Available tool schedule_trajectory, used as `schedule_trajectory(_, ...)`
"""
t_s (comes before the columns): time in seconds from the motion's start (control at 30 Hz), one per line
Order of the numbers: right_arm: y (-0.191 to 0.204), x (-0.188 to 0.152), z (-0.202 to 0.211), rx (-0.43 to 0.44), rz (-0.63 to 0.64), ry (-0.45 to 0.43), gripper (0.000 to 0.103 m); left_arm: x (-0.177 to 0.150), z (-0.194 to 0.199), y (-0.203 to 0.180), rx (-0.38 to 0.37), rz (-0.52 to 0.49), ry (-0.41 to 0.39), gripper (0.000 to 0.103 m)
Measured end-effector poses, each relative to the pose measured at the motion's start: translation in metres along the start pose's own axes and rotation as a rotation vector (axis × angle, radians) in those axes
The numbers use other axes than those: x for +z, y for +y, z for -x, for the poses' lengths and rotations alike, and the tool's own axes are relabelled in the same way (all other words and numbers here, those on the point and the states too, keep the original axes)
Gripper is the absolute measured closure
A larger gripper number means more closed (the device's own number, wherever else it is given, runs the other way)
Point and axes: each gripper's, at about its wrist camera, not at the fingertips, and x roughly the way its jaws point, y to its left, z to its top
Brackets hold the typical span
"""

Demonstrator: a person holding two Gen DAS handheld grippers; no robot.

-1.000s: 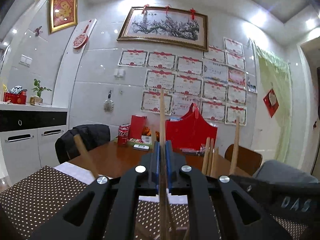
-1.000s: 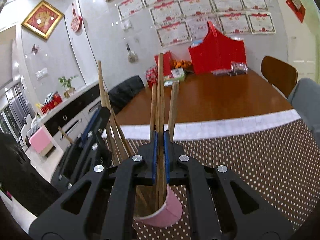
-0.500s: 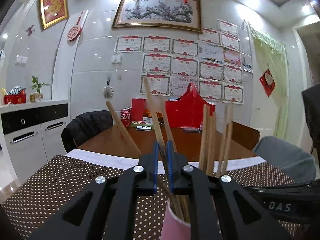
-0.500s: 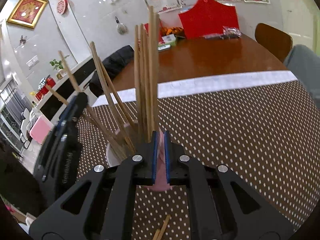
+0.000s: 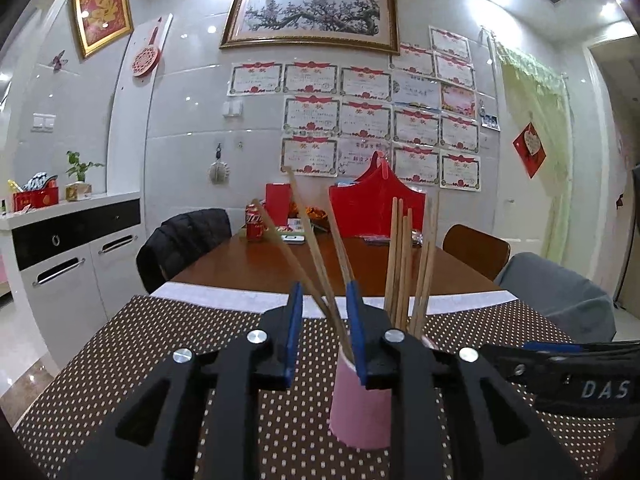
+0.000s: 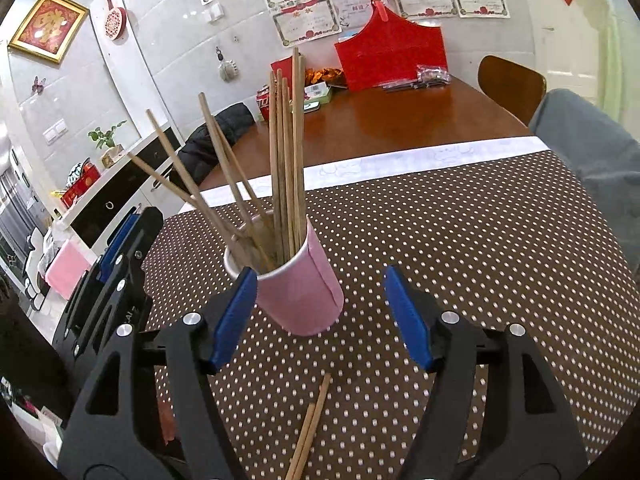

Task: Organize utensils
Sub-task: 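Open the right tool to drop its chopstick into the cup while the left tool releases its own, then move both open tools back down to the last chopsticks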

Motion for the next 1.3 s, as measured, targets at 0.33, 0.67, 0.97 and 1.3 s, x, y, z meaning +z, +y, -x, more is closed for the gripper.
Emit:
schedule_trajectory(0.33,0.000,-0.030,0.027,-0.045,0.008,0.013,0.025,-0.019,0.043,-0.011,-0.017,-0.072,0.055,0.068)
schedule_trajectory(0.67,-0.013,-0.065,0.025,-0.099,-0.022,0.110,0.023,-0.052,0.063,-0.021,-0.031,-0.148,0.201,0.066)
schedule_trajectory(0.97,-0.022,-0.105,0.012,-0.127,-0.043,0.207,0.020,-0.077,0.057,-0.002,0.006,-0.127,0.382,0.066)
schedule_trajectory(1.3,-0.016,-0.130,0.002,-0.143,-0.046,0.255,0.019,-0.096,0.059,0.026,0.012,-0.086,0.483,0.066)
